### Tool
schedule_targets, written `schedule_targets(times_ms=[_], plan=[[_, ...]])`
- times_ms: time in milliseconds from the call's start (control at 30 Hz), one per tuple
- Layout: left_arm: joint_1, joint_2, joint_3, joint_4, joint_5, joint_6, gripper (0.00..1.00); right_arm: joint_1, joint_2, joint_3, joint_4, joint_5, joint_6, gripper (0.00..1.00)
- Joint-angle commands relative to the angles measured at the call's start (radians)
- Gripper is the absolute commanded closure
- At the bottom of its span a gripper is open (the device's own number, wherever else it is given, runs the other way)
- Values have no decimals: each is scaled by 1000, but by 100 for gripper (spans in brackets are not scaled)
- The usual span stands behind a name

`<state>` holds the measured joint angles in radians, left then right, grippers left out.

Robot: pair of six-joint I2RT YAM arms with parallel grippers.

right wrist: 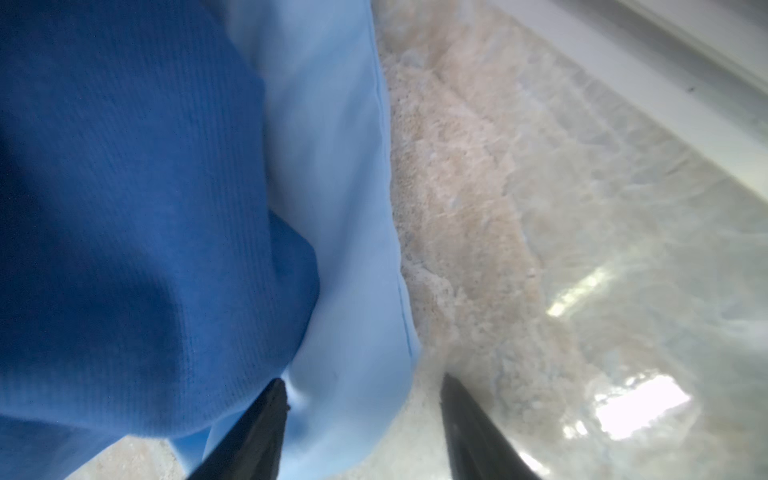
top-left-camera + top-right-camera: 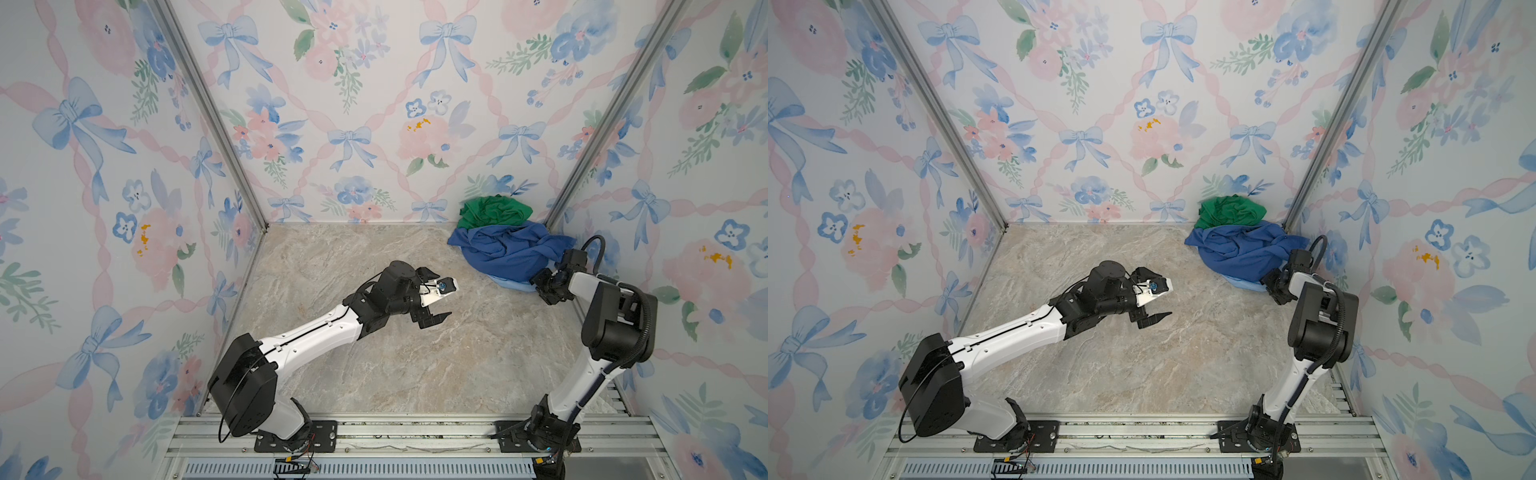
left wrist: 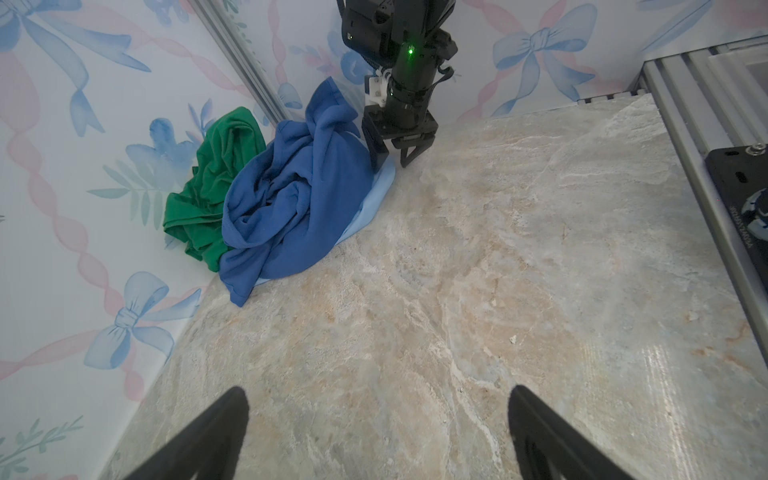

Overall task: Pick out a specific cloth from the pile
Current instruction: 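Reach the right gripper to the light blue shirt while the left arm advances, then grasp the light blue shirt with the right gripper and lift it high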

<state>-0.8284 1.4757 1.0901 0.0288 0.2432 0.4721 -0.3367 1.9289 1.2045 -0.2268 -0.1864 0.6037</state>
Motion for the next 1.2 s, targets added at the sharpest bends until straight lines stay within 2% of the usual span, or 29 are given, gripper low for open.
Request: schedule_targets(times_ms=[0,67,200,333,567,700,800,900,1000,1033,1067,1100,1133,1167], plan=[[-3,-15,-2,14,-8,14,2,9,41,26,-11,0,-4,48],[-3,-13,-2,15,-12,14,2,13,49,31,-10,4,-8,51],[-2,-11,-2,13,-16,13,2,16,60,45,-8,0,-16,65],[-5,-16,-1,14,-18,13,2,21,65,70,-10,-3,-26,68],[-9,-35,-7,14,-38,20,2,42,33,150,-51,-23,-46,99],[-11,-38,-7,14,-45,23,2,74,-30,279,-112,-33,-53,100],[-11,-40,-8,16,-47,23,2,106,-50,474,-214,-32,-59,100],[-11,-39,-8,14,-49,23,2,129,-12,754,-335,-46,-50,100],[-12,-39,-7,14,-52,23,2,148,102,1165,-489,-52,-29,100],[-12,-41,-6,14,-52,23,2,154,163,1348,-539,-66,-11,100],[-12,-41,-7,14,-54,23,2,160,231,1527,-567,-82,24,100],[-10,-42,-7,14,-54,25,2,160,273,1636,-556,-100,96,100],[-10,-42,-6,14,-57,25,2,159,288,1686,-482,-126,186,100],[-10,-42,-6,14,-60,26,2,156,265,1637,-354,-148,287,100]])
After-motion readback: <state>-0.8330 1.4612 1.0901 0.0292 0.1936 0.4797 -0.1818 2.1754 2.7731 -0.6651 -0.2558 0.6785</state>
